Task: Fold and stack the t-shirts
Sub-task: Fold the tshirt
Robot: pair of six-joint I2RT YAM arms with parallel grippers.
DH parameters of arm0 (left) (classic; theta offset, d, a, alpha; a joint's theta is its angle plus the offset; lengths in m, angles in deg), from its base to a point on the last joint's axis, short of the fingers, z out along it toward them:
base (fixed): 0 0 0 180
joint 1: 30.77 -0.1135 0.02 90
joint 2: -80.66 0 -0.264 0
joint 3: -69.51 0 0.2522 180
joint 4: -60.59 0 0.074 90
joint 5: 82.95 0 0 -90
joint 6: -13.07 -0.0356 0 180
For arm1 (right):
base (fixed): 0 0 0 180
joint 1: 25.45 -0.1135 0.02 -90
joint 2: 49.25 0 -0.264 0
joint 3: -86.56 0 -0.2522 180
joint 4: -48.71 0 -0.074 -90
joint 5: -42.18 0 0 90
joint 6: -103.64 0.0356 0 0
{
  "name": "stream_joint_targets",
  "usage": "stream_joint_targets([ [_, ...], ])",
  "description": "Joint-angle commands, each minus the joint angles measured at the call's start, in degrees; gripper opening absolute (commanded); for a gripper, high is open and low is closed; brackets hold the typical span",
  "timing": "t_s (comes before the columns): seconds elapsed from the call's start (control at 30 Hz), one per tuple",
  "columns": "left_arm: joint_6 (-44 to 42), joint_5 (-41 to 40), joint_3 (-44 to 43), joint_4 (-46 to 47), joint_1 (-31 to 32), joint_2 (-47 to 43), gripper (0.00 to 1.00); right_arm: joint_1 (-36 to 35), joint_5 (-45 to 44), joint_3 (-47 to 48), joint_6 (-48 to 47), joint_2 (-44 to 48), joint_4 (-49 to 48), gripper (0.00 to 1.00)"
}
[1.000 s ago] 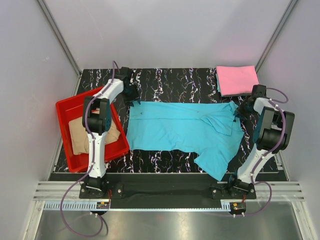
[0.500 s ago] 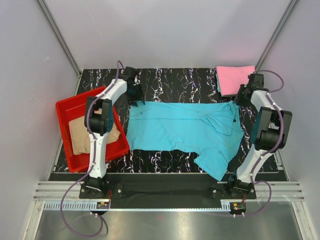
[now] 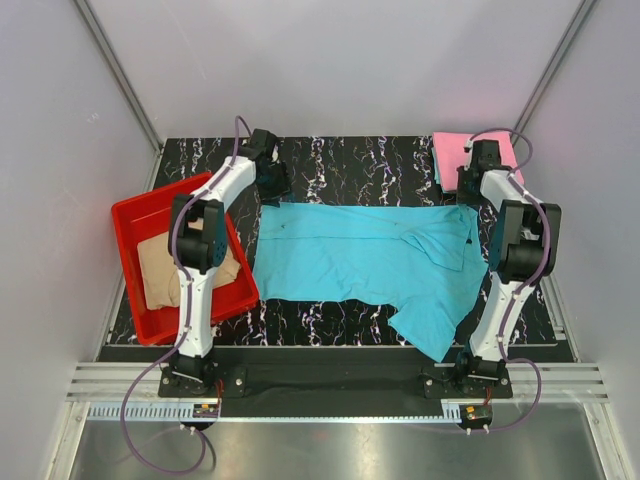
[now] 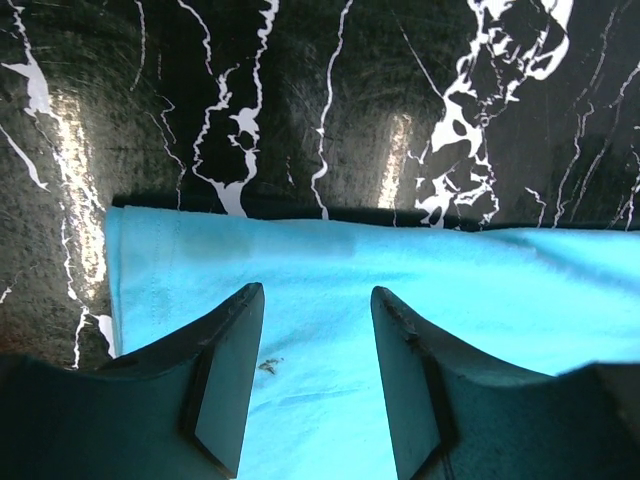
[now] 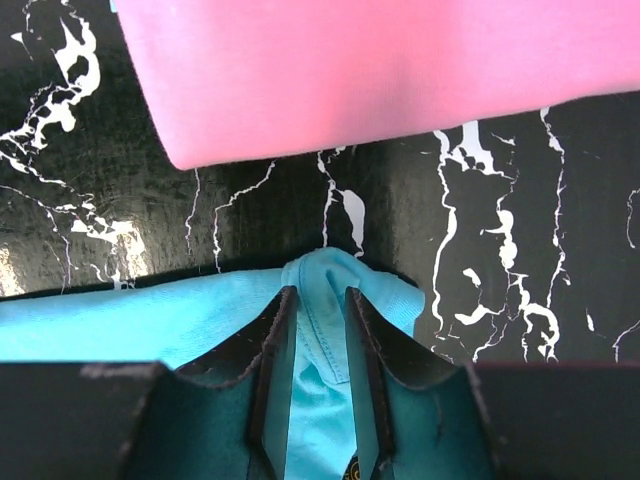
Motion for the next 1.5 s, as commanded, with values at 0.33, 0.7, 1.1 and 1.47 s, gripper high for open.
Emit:
stream_joint_targets([
  [0.33,0.73,-3.8,-0.89,0.13,0.04,4.13,0.52,-3.38,-8.68,2.33,-6.01,-1.39,-0.82,0.33],
  [0.7,0.64,-6.35,-0.98,-1.63,-0.31,5.45,0.53,-3.47,-16.24,2.77,-4.18,-2.53,-2.32,0.01],
  [1.1,1.87,-8.11,0.34,-2.95,-1.28,6.07,0.52,9.44,8.05,-2.24,17.52,4.15,-4.33,0.0],
  [1.47,1.88,-8.55,0.08,-2.95,-1.8,6.94,0.52,18.06,28.3,-5.23,26.58,3.27,-9.7,0.01],
])
